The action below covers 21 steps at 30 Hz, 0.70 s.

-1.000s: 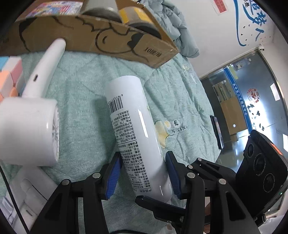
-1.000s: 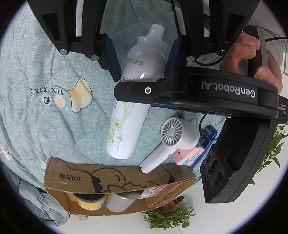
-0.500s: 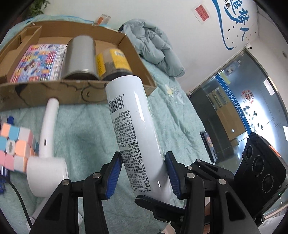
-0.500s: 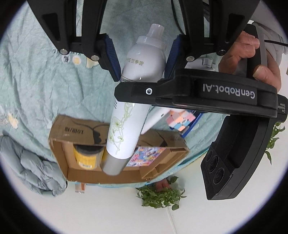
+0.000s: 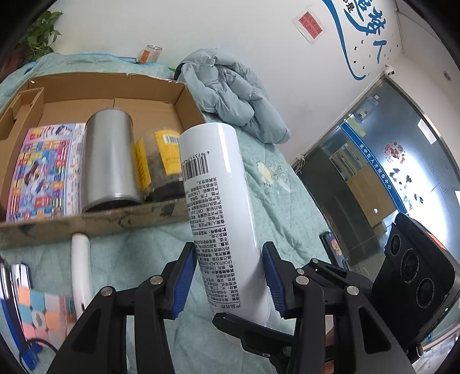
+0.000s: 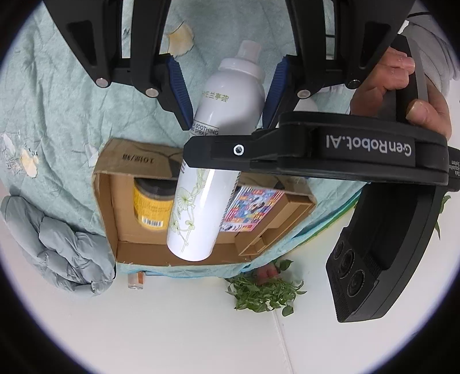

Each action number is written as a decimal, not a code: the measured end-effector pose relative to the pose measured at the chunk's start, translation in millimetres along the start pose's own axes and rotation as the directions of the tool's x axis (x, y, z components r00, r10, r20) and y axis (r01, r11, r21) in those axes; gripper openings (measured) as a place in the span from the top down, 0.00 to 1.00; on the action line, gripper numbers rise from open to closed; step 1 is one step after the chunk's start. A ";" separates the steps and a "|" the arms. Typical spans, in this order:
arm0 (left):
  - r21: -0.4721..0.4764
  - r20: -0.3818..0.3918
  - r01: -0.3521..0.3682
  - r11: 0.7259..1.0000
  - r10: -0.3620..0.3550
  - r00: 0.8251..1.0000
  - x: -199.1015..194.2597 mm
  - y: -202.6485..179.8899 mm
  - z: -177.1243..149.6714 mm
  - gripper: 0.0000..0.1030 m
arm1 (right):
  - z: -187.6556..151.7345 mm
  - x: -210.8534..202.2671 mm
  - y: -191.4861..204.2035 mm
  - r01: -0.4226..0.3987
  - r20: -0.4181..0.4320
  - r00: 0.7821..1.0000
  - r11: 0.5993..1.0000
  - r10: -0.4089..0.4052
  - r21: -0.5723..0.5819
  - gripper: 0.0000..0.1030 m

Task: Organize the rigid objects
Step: 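Lift the white spray bottle upright and carry it over the box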

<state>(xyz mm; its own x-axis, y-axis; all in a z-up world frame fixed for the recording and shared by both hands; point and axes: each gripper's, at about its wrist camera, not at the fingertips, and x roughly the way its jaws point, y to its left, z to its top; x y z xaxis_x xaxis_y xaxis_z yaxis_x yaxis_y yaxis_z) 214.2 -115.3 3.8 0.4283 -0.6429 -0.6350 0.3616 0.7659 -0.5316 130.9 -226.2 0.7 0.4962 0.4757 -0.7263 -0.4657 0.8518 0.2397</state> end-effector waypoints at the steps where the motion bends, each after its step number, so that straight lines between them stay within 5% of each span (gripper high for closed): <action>1: 0.001 0.002 -0.001 1.000 0.001 1.000 1.8 -0.7 7.1 0.57 | 4.4 1.0 -2.7 -0.002 0.001 1.000 1.000 0.002 0.004 0.52; 15: -0.045 0.034 0.020 0.999 -0.019 0.999 35.4 -1.2 121.9 0.59 | 82.9 15.2 -48.9 0.049 -0.001 0.999 0.998 -0.049 -0.028 0.52; 21: -0.068 -0.015 0.015 0.998 -0.016 1.000 68.3 8.9 158.6 0.59 | 100.6 34.1 -70.8 0.066 -0.038 0.997 0.997 -0.068 -0.050 0.52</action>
<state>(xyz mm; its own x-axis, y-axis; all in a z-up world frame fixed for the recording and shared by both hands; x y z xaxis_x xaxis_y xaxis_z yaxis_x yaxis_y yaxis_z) 378.0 -152.8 44.5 0.4096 -0.6553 -0.6347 0.3111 0.7543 -0.5781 254.5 -248.3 23.8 0.4983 0.4081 -0.7649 -0.4677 0.8694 0.1591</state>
